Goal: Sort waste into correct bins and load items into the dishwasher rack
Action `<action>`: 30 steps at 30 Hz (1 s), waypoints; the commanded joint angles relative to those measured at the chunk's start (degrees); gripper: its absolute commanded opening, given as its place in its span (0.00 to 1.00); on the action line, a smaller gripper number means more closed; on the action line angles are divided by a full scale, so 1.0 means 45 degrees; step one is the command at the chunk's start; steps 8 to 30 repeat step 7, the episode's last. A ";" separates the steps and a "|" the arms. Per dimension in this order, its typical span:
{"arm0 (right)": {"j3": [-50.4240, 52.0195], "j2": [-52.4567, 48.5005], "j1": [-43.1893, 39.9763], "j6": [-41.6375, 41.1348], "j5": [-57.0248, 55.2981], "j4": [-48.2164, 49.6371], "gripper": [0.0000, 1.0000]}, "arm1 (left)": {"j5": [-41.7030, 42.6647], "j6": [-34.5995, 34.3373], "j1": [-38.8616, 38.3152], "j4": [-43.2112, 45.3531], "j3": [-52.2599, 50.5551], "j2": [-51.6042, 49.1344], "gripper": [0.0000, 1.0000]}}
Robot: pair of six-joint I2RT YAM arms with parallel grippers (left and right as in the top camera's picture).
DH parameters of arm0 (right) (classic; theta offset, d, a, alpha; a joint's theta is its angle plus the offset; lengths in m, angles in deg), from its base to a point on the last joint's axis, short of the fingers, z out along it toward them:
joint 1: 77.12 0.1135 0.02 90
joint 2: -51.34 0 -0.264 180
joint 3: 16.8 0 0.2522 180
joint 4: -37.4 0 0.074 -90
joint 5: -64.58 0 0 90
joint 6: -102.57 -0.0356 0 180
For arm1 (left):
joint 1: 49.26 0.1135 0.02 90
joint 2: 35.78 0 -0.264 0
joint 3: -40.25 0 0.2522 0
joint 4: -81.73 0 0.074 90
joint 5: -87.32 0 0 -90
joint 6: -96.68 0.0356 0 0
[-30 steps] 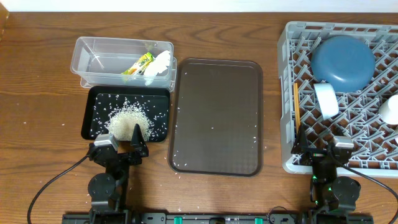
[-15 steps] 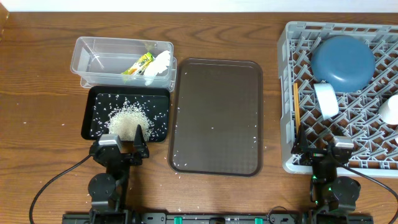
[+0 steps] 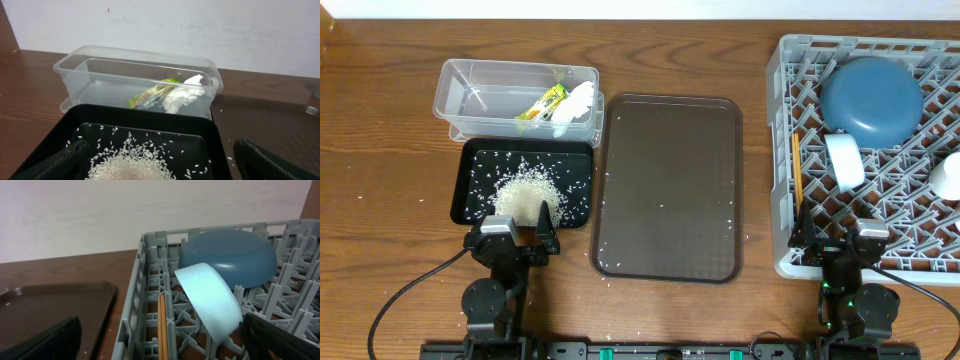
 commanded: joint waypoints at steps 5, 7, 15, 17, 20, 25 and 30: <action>0.0015 0.0078 0.0277 0.0039 -0.0034 -0.0053 0.99 | 0.0257 0.0214 0.0053 -0.0175 -0.0350 0.0078 0.94; 0.0015 0.0078 0.0277 0.0039 -0.0034 -0.0049 0.99 | 0.0257 0.0214 0.0053 -0.0175 -0.0355 0.0078 0.94; 0.0015 0.0078 0.0277 0.0039 -0.0034 -0.0049 0.99 | 0.0257 0.0214 0.0053 -0.0175 -0.0355 0.0078 0.94; 0.0015 0.0078 0.0277 0.0039 -0.0034 -0.0049 0.99 | 0.0257 0.0214 0.0053 -0.0175 -0.0355 0.0078 0.94; 0.0015 0.0078 0.0277 0.0039 -0.0034 -0.0049 0.99 | 0.0257 0.0214 0.0053 -0.0175 -0.0355 0.0078 0.94; 0.0015 0.0078 0.0277 0.0039 -0.0034 -0.0049 0.99 | 0.0257 0.0214 0.0053 -0.0175 -0.0355 0.0078 0.94; 0.0015 0.0078 0.0277 0.0039 -0.0034 -0.0049 0.99 | 0.0257 0.0214 0.0053 -0.0175 -0.0355 0.0078 0.94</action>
